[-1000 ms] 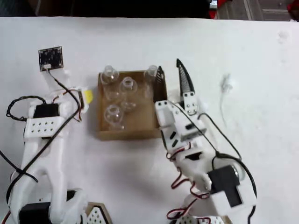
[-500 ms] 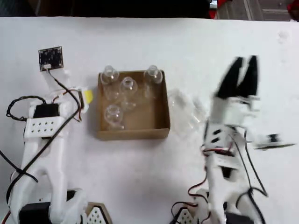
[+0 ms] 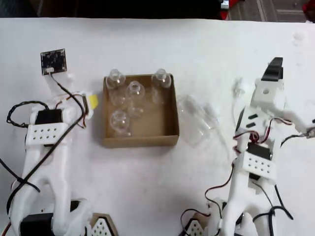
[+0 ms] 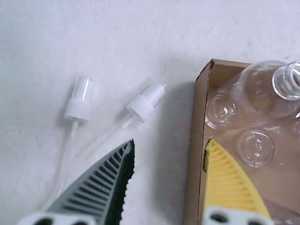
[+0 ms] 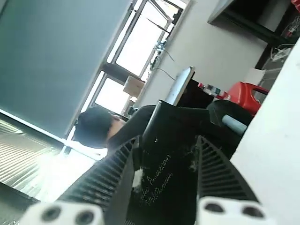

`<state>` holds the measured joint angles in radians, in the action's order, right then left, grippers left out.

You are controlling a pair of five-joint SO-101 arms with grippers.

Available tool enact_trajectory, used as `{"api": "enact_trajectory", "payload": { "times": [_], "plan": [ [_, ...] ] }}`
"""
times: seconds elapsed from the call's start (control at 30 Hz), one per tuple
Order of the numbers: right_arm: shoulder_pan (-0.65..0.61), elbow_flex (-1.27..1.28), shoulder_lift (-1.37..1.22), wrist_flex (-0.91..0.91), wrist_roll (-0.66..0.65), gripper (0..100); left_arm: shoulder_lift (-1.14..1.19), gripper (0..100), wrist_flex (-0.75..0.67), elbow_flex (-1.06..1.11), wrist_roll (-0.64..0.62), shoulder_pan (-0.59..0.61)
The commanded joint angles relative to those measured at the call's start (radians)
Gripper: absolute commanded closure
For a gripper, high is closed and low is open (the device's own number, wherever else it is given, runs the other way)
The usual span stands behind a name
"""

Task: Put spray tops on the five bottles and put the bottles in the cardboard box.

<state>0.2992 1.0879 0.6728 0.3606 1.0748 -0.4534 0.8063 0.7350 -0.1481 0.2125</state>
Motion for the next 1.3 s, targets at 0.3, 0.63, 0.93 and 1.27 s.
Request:
{"api": "enact_trajectory", "payload": {
  "times": [0.3,0.63,0.93,1.27],
  "plan": [
    [-0.257,-0.354,-0.042,-0.699,-0.548,84.8,-0.007,77,-0.029,-0.008,-0.008,-0.018],
    [-0.294,-0.93,-0.363,-1.454,-0.77,84.8,-0.008,77,-0.029,-0.008,-0.008,-0.018],
    [-0.403,-1.204,-0.682,-1.722,-1.046,84.4,-0.008,77,-0.029,-0.003,-0.008,-0.016],
    [-0.463,-1.211,-0.814,-1.908,-1.186,84.4,-0.008,77,-0.029,-0.006,-0.008,-0.018]
  ]
}}
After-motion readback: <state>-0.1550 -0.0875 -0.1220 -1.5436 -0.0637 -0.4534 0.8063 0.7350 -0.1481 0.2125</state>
